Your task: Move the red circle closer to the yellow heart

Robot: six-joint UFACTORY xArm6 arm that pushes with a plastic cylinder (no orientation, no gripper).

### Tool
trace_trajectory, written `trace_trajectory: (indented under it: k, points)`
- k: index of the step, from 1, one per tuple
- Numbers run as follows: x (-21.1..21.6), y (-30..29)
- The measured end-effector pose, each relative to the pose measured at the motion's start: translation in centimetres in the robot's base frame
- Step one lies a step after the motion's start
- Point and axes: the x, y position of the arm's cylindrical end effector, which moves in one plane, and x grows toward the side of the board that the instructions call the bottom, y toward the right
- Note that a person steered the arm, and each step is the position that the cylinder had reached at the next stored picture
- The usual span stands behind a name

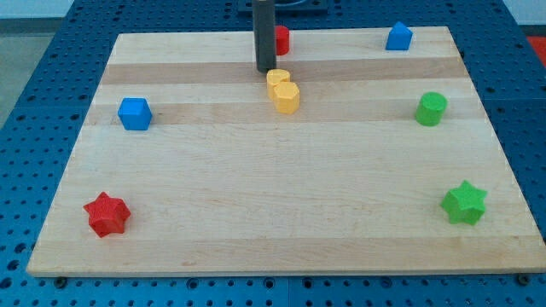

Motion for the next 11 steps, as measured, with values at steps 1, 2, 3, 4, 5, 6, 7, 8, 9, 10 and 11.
trace_trajectory:
  k: [1,2,3,4,5,6,7,8,9,10,11]
  points:
    - [-2.7,-2.7]
    - [-4.4,-3.2]
    - [-5.4,-2.2]
    - [-6.5,0.2]
    - [-7.9,2.7]
    - [-7.9,5.4]
    - [-8.0,8.3]
    - [-8.0,9.4]
    - [-7.1,9.3]
    - [-5.4,8.5]
    - [-3.3,8.1]
